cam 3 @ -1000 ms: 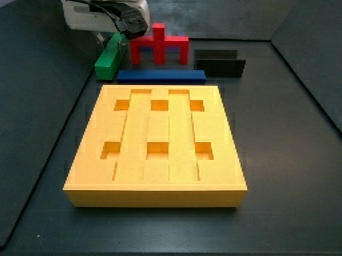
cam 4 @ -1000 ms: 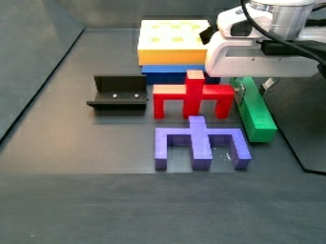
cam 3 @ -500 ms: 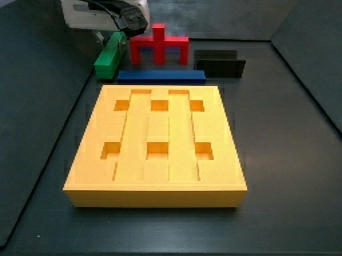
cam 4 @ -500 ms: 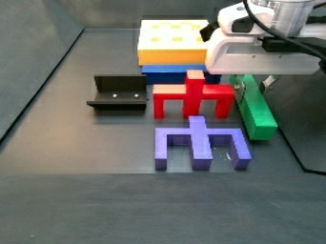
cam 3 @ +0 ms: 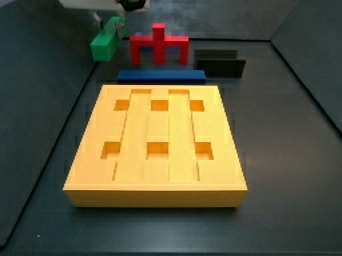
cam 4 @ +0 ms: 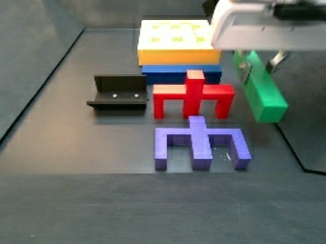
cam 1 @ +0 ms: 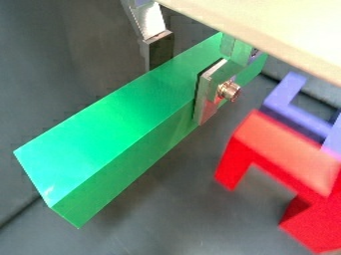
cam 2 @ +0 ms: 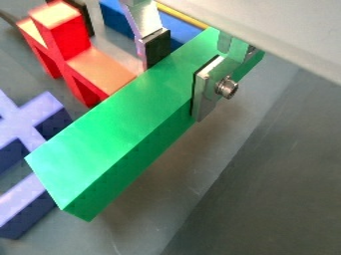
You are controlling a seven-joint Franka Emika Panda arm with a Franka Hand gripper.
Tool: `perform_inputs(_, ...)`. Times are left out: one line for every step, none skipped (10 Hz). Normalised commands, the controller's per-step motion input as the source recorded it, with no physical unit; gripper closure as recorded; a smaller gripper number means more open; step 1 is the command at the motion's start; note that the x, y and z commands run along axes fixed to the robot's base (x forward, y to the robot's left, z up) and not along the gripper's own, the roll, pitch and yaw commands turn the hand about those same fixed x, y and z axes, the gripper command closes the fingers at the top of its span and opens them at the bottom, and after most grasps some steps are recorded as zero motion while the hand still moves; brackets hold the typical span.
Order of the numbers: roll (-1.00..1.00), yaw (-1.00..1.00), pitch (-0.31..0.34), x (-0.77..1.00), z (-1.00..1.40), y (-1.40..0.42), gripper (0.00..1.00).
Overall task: Pick up the green object. Move up. Move to above the board. Insert the green object.
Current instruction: Move to above the board.
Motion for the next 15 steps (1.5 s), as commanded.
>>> perform_inputs(0.0,0.0,0.0,0.0,1.4,0.0,1.0)
perform_inputs(-0.01,0.0,0.015,0.0,1.4,0.0,1.0)
perform_inputs(0.03,0.0,0.038,-0.05,1.4,0.0,1.0)
perform_inputs(0.05,0.0,0.011,-0.03,1.4,0.0,1.0)
perform_inputs(0.01,0.0,0.052,0.02,1.4,0.0,1.0)
perform_inputs(0.0,0.0,0.08,0.04,1.4,0.01,1.0)
perform_inputs(0.0,0.0,0.092,0.03,0.84,-0.01,1.0)
perform_inputs(-0.01,0.01,0.067,0.03,0.47,0.0,1.0)
perform_inputs(-0.01,0.0,0.052,0.04,0.17,0.0,1.0)
perform_inputs(0.0,0.05,0.214,0.74,0.19,-1.4,1.0)
perform_inputs(0.05,0.05,0.243,0.74,0.18,-1.4,1.0)
perform_inputs(0.07,0.05,0.274,0.78,0.17,-1.4,1.0)
perform_inputs(-0.03,0.02,0.263,0.8,0.18,-1.4,1.0)
perform_inputs(0.0,0.02,0.219,0.79,0.19,-1.4,1.0)
perform_inputs(0.02,0.02,0.171,0.79,0.19,-1.4,1.0)
